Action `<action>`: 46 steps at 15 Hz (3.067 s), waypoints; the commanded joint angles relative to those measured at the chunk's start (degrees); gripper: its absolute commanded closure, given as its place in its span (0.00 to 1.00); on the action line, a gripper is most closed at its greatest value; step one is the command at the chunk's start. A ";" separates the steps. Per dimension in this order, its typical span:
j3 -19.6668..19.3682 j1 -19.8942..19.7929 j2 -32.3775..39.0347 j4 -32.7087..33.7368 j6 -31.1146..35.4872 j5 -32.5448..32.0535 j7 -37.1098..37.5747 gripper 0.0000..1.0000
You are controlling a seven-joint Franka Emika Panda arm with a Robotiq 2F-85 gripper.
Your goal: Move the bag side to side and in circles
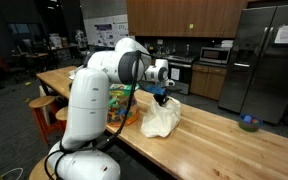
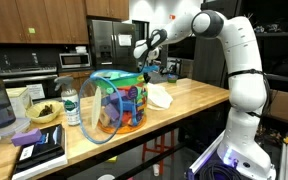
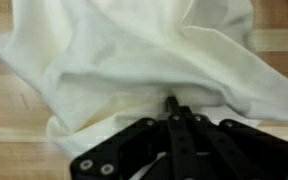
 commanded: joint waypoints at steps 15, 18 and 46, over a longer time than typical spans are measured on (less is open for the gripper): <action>-10.61 -0.63 -5.34 -13.14 -4.53 -15.76 22.74 1.00; -12.63 -1.18 -4.69 -12.40 -1.58 -21.64 29.99 1.00; 3.76 -6.43 -2.00 -4.39 10.73 14.94 -13.66 1.00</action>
